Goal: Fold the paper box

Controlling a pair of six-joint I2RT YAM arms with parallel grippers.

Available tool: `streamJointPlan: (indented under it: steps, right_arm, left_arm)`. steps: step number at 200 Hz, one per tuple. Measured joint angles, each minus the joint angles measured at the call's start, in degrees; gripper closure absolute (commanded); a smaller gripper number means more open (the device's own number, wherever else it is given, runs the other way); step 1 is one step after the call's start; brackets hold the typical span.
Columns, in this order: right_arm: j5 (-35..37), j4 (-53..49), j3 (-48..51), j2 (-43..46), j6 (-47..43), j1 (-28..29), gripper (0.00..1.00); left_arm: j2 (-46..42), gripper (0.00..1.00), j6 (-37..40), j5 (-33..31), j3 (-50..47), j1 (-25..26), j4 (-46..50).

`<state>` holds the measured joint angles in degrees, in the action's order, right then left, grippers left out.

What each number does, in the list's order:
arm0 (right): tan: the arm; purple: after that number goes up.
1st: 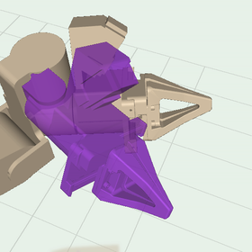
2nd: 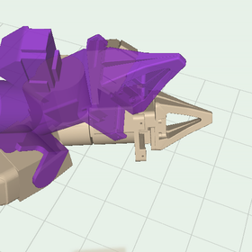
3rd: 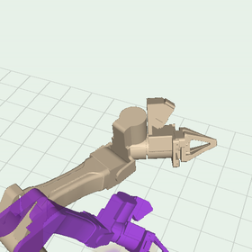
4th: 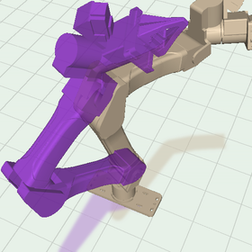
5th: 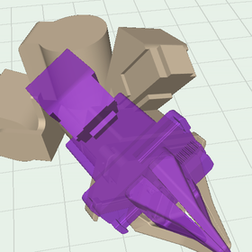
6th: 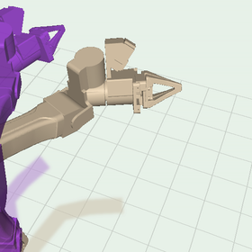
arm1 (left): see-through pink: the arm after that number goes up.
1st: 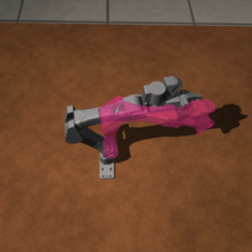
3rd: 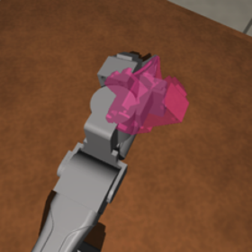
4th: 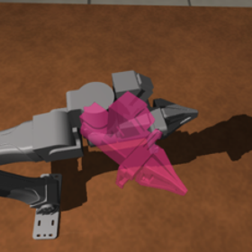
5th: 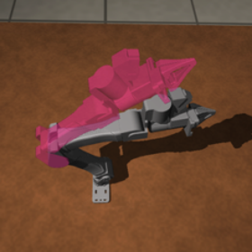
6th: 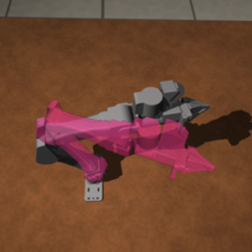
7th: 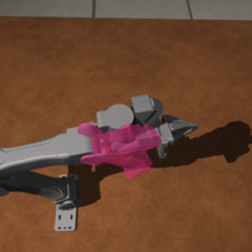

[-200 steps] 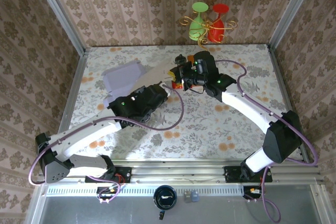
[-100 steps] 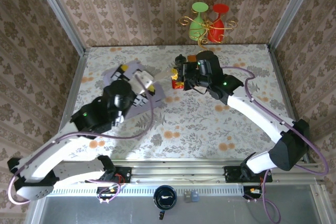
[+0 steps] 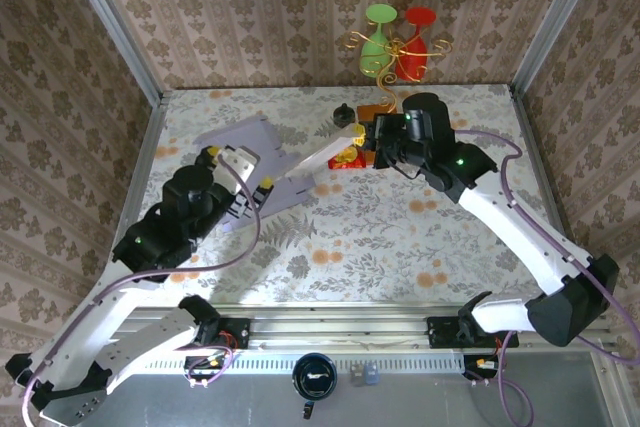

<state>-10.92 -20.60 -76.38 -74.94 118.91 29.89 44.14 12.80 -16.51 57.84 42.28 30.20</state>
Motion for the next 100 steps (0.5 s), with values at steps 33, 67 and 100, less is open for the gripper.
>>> streamJointPlan:
  steps: [33,67,100]
  right_arm:
    - [0.1,-2.9,1.3,3.0,0.0,-1.6,1.00]
    - [0.0,-5.3,2.9,6.1,0.0,-4.6,1.00]
    - [0.0,-7.1,3.8,8.4,0.0,-7.9,1.00]
  left_arm:
    - [-0.4,0.06,0.1,3.3,-3.1,0.1,-1.0]
    - [-3.4,0.07,0.5,9.1,-5.7,0.8,-3.0]
    - [-3.6,0.08,0.5,15.7,-6.1,1.3,-3.9]
